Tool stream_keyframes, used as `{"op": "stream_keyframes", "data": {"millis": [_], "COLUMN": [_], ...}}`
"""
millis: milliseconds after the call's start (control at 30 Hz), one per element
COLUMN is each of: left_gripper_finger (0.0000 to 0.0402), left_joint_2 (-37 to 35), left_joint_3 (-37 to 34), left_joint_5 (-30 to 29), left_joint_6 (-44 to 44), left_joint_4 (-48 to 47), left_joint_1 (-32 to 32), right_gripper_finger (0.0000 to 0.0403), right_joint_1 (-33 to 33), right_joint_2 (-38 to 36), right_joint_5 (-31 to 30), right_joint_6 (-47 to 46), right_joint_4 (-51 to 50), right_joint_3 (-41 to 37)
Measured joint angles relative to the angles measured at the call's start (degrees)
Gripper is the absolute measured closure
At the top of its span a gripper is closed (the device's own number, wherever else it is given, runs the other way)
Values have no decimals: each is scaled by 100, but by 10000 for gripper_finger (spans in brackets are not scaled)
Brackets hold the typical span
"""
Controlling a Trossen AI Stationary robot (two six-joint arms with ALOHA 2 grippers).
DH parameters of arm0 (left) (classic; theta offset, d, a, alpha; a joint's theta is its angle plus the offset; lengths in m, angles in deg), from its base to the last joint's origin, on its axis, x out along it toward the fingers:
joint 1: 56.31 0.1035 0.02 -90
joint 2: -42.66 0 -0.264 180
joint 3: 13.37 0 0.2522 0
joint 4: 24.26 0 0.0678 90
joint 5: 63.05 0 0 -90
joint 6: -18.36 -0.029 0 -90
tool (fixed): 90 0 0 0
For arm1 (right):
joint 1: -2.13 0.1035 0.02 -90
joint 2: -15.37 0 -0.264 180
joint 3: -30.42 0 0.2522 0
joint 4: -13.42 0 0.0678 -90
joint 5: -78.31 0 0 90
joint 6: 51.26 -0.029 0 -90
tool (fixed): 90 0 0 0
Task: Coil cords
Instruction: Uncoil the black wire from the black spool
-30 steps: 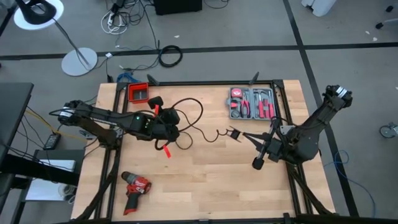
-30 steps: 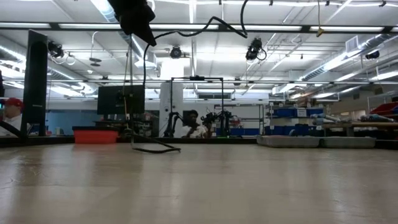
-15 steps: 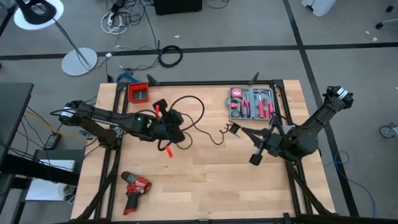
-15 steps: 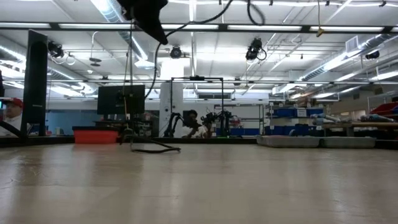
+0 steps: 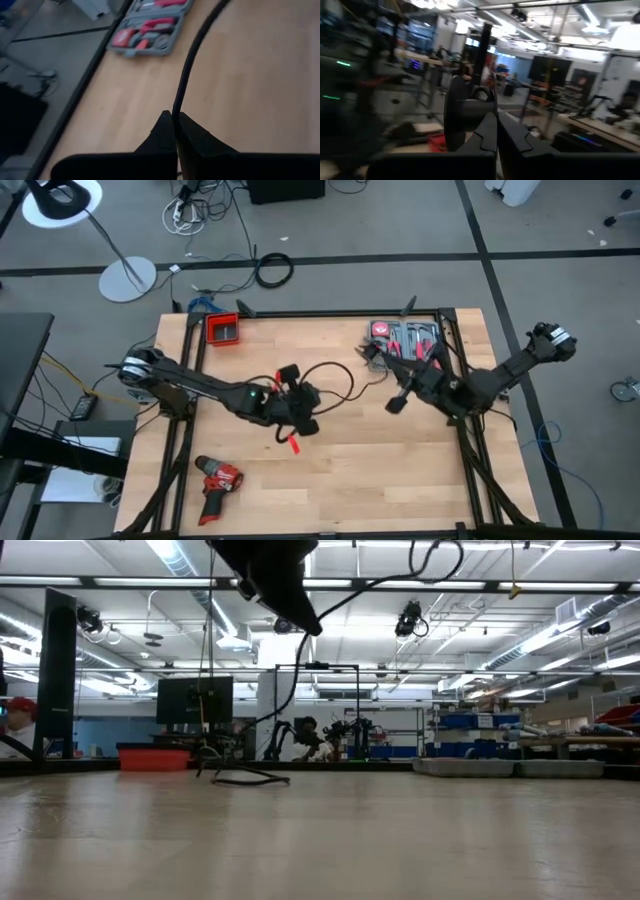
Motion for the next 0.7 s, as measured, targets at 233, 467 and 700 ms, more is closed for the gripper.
{"op": "stream_keyframes", "data": {"millis": [233,467,700], "left_gripper_finger": [402,402,402], "left_joint_2": [12,12,12], "left_joint_3": [37,452,660], "left_joint_5": [490,497,-29], "left_joint_6": [-131,-331,-657], "left_joint_4": [702,734,615], "left_joint_1": [-341,-694,-744], "right_gripper_finger": [403,403,403], "right_joint_1": [-754,-1253,-1318], "right_joint_2": [5,7,7], "right_joint_5": [-31,359,1187], "right_joint_6": [390,-116,-1302], "right_joint_4": [-308,-707,-932], "right_joint_3": [0,0,0]}}
